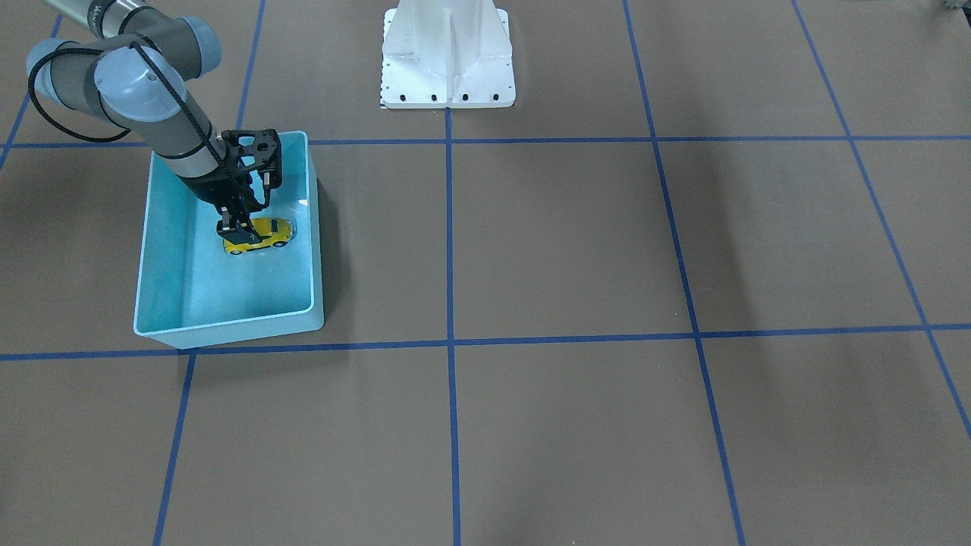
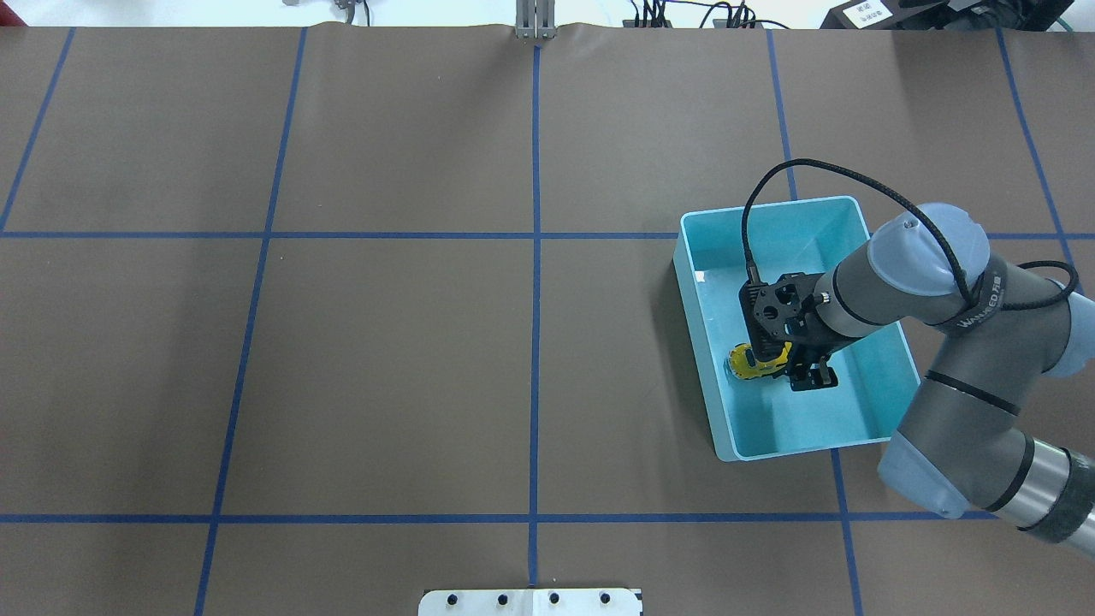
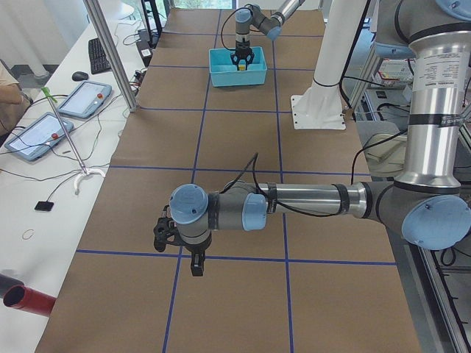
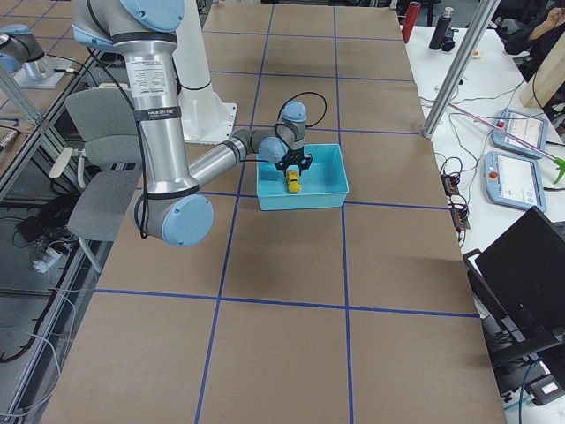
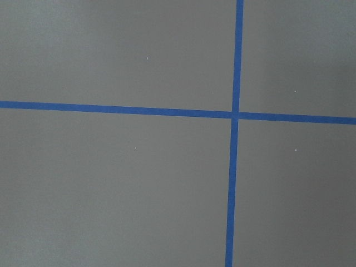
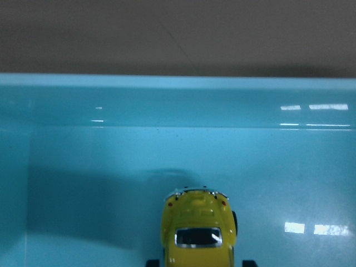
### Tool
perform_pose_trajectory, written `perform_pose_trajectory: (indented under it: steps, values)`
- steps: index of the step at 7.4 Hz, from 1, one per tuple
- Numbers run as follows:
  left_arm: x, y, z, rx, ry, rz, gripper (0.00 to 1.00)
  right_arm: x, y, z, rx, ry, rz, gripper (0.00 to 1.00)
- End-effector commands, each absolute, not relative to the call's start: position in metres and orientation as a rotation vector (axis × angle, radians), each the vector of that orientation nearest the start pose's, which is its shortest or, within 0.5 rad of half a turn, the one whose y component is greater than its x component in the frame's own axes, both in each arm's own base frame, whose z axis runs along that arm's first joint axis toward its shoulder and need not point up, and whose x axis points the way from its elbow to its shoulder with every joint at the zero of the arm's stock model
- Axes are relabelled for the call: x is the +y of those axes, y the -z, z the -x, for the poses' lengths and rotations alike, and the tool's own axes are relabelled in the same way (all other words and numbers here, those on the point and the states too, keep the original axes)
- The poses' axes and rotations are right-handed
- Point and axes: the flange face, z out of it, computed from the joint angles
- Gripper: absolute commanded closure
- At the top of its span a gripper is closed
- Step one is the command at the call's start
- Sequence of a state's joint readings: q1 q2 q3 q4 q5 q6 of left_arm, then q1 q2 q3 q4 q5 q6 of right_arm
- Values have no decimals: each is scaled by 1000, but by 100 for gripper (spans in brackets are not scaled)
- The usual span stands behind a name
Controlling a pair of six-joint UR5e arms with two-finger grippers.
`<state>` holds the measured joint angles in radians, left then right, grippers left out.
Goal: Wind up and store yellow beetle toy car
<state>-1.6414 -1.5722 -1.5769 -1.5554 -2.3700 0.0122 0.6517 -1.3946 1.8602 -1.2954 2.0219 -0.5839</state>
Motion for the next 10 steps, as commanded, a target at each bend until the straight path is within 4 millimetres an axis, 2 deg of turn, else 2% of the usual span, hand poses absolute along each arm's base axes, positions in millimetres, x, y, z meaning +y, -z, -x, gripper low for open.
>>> perform_pose_trajectory:
  steps: [1,2,3,4,5,6,7,8,9,10]
  values:
    - [-487,-654,96,799,58,-27,0,-434,-381,356,-630,1499,-764,0]
    - [-486,-655,96,799,60,-25,0,-439,-342,319,-699,1386,-759,0]
    - [-486,-655,96,800,58,-26,0,-455,-296,281,-750,1173,-706,0]
    - [-486,-655,96,800,58,-26,0,-483,-264,247,-771,974,-650,0]
    - [-486,-655,96,800,58,-26,0,-509,-260,200,-754,769,-582,0]
    - [-486,-655,96,800,60,-25,0,-528,-283,145,-736,546,-499,0]
    - [-487,-654,96,800,59,-27,0,-545,-332,84,-695,373,-400,0]
    - [-486,-655,96,800,58,-26,0,-553,-382,34,-689,254,-322,0]
    - [-487,-654,96,800,58,-28,0,-550,-444,-22,-724,116,-222,0]
    - [-487,-654,96,800,56,-28,0,-530,-511,-45,-797,33,-110,0]
